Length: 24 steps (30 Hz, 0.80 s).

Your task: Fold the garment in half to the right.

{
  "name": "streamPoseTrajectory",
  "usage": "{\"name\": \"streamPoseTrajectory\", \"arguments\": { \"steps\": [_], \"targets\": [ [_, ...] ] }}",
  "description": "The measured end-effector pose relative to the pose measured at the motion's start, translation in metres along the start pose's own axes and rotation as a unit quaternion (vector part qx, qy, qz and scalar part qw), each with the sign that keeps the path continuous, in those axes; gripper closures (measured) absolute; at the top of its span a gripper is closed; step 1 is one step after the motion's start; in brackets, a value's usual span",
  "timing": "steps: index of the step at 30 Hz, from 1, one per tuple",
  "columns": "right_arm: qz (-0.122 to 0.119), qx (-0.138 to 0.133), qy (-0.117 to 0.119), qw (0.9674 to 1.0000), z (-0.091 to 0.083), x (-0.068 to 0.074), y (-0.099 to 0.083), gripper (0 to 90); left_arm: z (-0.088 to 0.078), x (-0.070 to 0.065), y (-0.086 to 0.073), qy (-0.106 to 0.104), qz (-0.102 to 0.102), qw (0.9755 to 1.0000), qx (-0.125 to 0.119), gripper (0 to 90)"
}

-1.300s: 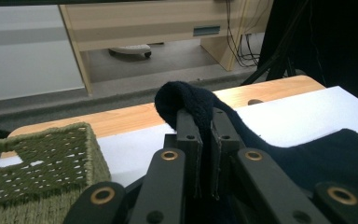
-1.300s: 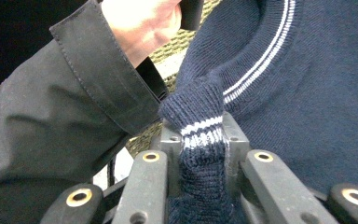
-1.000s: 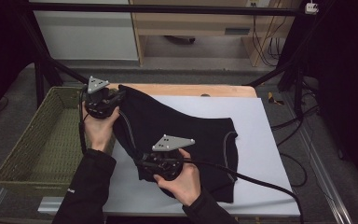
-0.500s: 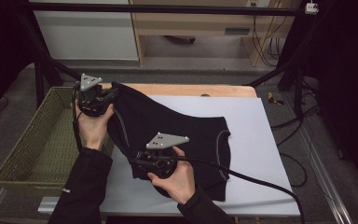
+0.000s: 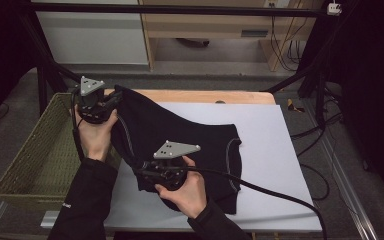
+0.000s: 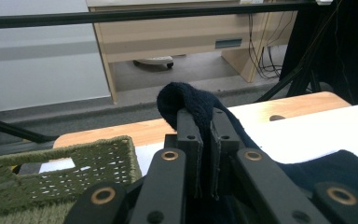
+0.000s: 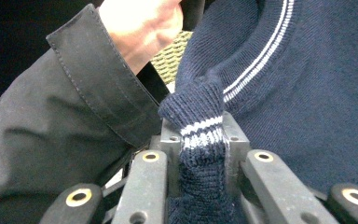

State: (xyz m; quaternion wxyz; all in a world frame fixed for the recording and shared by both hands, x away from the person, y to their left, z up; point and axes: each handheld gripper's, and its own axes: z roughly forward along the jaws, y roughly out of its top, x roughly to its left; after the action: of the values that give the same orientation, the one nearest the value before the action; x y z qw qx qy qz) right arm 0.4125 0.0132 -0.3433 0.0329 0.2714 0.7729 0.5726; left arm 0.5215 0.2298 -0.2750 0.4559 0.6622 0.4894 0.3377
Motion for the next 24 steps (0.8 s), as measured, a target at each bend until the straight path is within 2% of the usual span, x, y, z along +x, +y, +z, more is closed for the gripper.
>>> {"name": "streamPoseTrajectory", "arguments": {
  "steps": [7, 10, 16, 24],
  "targets": [
    [-0.005, -0.003, -0.007, 1.0, -0.001, 0.002, -0.003, 76.6, 0.005, -0.004, 0.0, -0.002, -0.002, 1.0, 0.002, 84.8],
    [0.003, -0.012, -0.013, 0.9998, -0.006, 0.002, -0.006, 76.6, 0.01, -0.009, 0.0, -0.005, -0.003, 1.0, 0.004, 84.8],
    [0.025, -0.035, -0.033, 0.9985, -0.021, -0.005, -0.017, 76.3, 0.023, -0.024, 0.002, -0.007, 0.005, 0.9999, 0.013, 84.8],
    [0.037, -0.056, -0.057, 0.9961, -0.041, -0.017, -0.03, 75.8, 0.043, -0.048, 0.001, -0.018, 0.016, 0.9995, 0.022, 84.8]
  ]
}}
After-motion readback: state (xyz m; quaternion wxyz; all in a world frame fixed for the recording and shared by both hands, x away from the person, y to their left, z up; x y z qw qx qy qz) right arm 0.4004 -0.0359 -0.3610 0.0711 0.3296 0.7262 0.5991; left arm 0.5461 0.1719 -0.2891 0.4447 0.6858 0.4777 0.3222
